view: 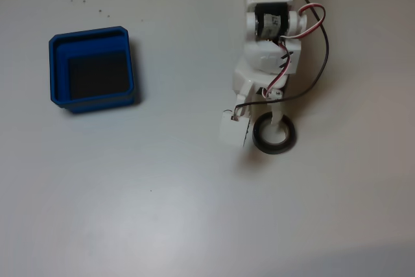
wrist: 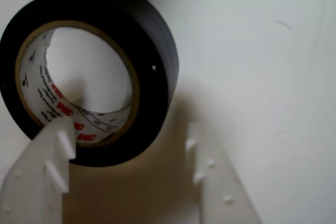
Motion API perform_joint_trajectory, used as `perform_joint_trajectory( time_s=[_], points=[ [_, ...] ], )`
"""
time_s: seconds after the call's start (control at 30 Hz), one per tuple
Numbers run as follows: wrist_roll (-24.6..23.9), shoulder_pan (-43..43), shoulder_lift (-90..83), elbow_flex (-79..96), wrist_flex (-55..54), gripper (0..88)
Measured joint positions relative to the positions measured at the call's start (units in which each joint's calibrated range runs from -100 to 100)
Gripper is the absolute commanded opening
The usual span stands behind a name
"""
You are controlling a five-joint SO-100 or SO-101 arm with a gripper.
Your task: Pick the black tape roll and drop it in the blue box
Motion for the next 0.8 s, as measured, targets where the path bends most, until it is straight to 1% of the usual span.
perform_joint_trajectory(
  time_s=[0.1,0.27,0.8],
  points=[
    [-1.5,0.59,0.0,0.0,0.0,19.6],
    [-6.01,0.89,0.0,0.0,0.0,19.6],
    [-6.59,0.89,2.12,-0.09,0.0,19.6]
  ],
)
